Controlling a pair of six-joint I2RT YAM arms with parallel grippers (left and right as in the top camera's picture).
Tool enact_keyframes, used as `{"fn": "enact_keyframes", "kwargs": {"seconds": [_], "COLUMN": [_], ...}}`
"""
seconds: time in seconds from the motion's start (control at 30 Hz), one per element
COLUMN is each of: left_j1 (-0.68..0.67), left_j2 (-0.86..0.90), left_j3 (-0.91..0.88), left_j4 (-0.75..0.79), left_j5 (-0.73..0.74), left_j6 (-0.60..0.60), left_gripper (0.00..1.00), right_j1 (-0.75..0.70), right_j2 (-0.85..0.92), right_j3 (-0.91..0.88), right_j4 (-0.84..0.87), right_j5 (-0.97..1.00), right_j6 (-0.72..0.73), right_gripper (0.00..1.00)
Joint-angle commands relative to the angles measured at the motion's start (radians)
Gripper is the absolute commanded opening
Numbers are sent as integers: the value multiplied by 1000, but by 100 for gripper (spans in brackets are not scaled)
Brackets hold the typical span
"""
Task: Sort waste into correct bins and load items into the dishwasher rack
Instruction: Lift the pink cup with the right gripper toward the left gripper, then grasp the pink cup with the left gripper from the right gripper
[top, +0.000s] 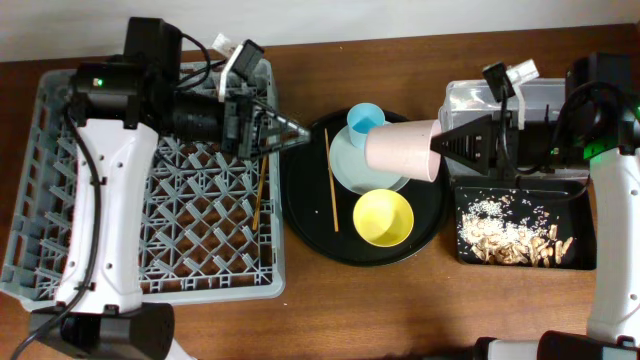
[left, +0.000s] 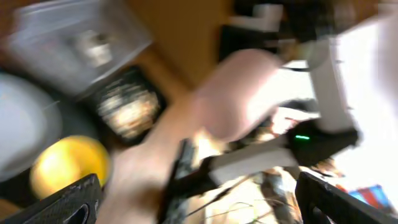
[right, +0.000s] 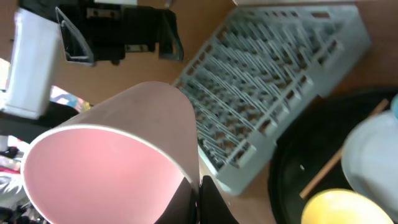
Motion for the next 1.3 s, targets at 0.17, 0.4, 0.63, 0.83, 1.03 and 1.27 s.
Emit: {"fn": "enact_keyframes", "kwargs": {"seconds": [0.17,0.4,0.63,0.83,1.03,1.27], "left_j1": [-166,-188,-232,-261,-283,-283], "left_j2": [8,10,10,10,10,10], "left_j3": [0,0,0,0,0,0], "left_j4": [107,141,143,143,155,165], "left_j5": [273,273,229,229,222,222], "left_j6": [103,93,93,93,93,93], "left_gripper": [99,93,83,82,70,60], "right_j1": [-4,80,126,126,126,126], "right_j2": [7,7,7,7,7,7], "right_j3": [2,2,2,2,2,2], "right_j4": [-3,2,43,47,45,34], "right_j5": [-238,-275,-282,-282,-278,-259], "right_j6": [-81,-100,-99,-99,-99,-99], "right_gripper": [4,4,4,4,4,4]}}
